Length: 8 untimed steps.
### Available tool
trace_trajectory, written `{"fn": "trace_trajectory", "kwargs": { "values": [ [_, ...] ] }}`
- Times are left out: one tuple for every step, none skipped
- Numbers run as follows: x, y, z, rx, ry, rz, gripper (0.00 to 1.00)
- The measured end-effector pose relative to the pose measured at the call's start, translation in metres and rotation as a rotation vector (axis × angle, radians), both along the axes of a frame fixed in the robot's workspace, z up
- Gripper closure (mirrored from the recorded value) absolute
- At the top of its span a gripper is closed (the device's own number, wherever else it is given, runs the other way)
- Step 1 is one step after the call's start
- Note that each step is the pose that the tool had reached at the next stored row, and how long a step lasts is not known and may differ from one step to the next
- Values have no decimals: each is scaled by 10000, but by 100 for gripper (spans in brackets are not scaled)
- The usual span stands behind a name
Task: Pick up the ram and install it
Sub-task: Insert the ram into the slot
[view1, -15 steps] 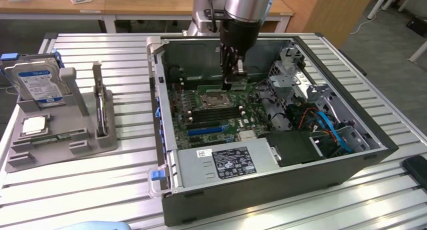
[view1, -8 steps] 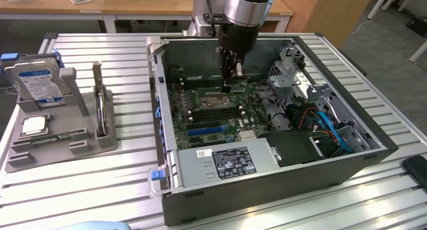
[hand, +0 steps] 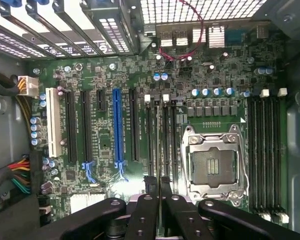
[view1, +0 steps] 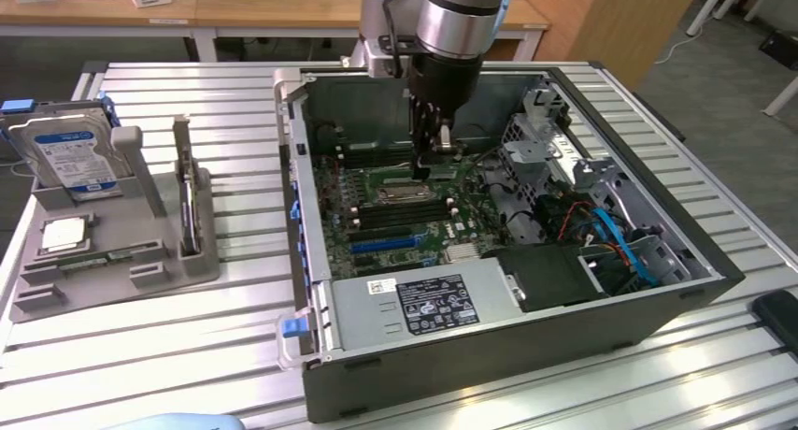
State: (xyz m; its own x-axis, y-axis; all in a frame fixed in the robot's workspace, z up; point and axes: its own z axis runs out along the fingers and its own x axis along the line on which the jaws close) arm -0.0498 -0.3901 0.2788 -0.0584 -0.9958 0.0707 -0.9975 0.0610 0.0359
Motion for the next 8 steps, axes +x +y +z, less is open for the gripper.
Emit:
{"fn": "trace_trajectory", "kwargs": {
  "values": [
    [0, 0, -9, -19, 0, 19, 87],
    [0, 1, -17, -35, -2, 41, 87],
    [0, 2, -26, -49, -6, 70, 87],
    [0, 3, -35, -57, -13, 109, 87],
    [0, 4, -43, -65, -23, 150, 87],
    [0, 5, -50, -69, -35, 199, 87],
    [0, 7, -57, -72, -47, 249, 87],
    [0, 8, -64, -77, -58, 301, 87]
  ]
}}
